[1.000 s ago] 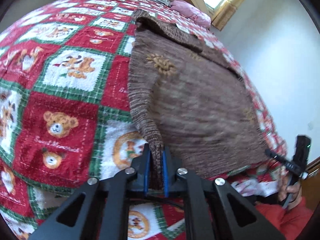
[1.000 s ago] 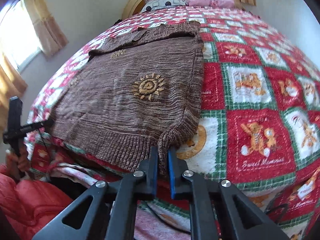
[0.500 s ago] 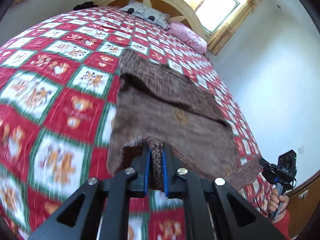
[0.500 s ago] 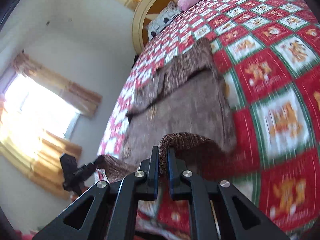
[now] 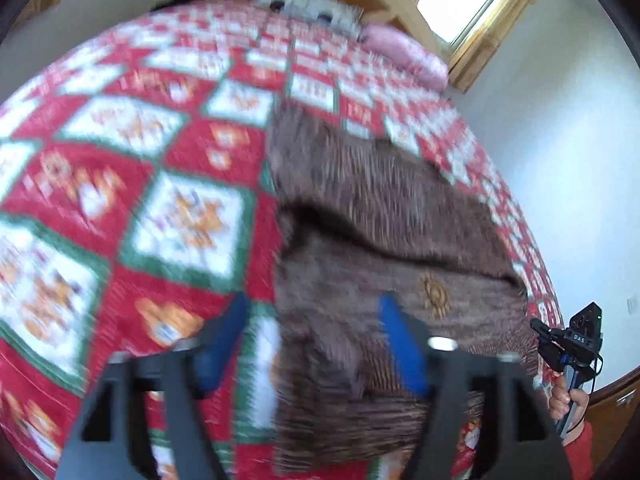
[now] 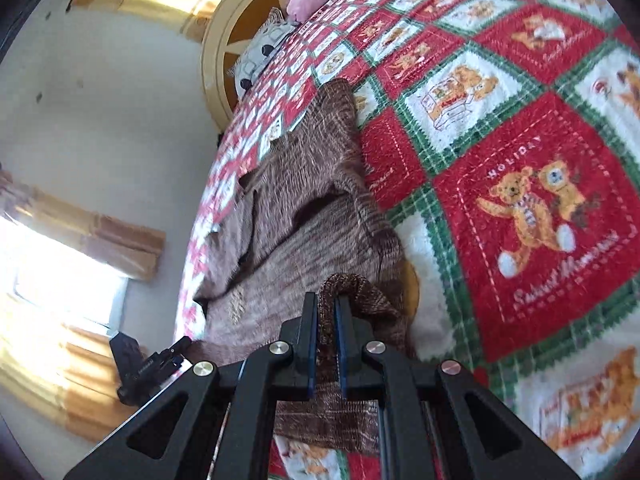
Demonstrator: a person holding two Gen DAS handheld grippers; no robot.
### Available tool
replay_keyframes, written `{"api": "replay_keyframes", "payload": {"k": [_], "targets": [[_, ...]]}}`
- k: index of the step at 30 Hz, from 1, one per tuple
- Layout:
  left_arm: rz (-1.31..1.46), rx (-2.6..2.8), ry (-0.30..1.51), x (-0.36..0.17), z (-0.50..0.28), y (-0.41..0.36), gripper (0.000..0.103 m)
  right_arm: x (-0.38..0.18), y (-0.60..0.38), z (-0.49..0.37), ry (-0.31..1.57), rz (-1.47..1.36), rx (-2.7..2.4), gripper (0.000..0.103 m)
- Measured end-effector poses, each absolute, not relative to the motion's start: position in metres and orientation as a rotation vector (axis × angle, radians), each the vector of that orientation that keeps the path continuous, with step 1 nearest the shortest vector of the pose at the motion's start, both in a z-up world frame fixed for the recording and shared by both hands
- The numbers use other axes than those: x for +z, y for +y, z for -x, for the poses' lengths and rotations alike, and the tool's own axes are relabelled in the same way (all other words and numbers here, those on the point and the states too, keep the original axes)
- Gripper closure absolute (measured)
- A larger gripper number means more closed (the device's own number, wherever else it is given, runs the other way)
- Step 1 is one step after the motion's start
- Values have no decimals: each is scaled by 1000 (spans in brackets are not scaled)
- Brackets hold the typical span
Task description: Fold small clothes
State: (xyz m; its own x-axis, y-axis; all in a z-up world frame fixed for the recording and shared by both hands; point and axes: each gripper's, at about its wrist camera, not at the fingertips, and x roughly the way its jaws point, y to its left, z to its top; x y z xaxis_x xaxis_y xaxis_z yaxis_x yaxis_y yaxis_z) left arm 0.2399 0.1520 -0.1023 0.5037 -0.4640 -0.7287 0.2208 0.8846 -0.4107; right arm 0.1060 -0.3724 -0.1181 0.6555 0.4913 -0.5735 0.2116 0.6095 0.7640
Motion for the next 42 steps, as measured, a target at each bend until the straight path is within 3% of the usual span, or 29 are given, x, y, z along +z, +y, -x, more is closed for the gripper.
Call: {"api": "replay_keyframes", "payload": {"k": [4, 7, 9, 11, 20, 24, 27, 31, 37, 38, 39, 41, 42], "targets": [[223, -403, 888, -86, -238, 174, 13, -121, -380, -113, 852, -978, 197, 94], [-17, -363, 854, -85, -226, 175, 13, -113, -381, -111, 824, -965, 206, 92], [-201, -362, 829, -90, -216, 170, 13, -108, -377, -108, 815, -914, 195, 84], [-388, -385, 795, -101, -204, 160, 13, -105, -374, -104, 814, -893, 198, 83], [-737, -684, 693, -130, -199, 81, 13, -95, -379, -89, 780, -906, 200, 83], [-624, -743, 692, -122, -224, 71, 13, -80, -386, -71, 753, -860, 179, 83], [-466, -763, 760, -129, -240, 78, 24, -73, -388, -56, 742, -790, 152, 83], [-236, -766, 879, -138, -258, 89, 27, -75, -388, -50, 771, -717, 111, 82], [-218, -735, 903, -139, -256, 82, 28, -75, -377, -65, 792, -610, 104, 82], [-227, -732, 903, -139, -254, 80, 28, -74, -375, -67, 792, -587, 104, 77], [-227, -734, 904, -139, -255, 80, 28, -72, -372, -69, 791, -557, 102, 60], [-226, -729, 904, -139, -252, 79, 28, -67, -366, -71, 765, -480, 84, 40], [-221, -726, 904, -137, -251, 86, 28, -64, -362, -74, 754, -428, 80, 40]]}}
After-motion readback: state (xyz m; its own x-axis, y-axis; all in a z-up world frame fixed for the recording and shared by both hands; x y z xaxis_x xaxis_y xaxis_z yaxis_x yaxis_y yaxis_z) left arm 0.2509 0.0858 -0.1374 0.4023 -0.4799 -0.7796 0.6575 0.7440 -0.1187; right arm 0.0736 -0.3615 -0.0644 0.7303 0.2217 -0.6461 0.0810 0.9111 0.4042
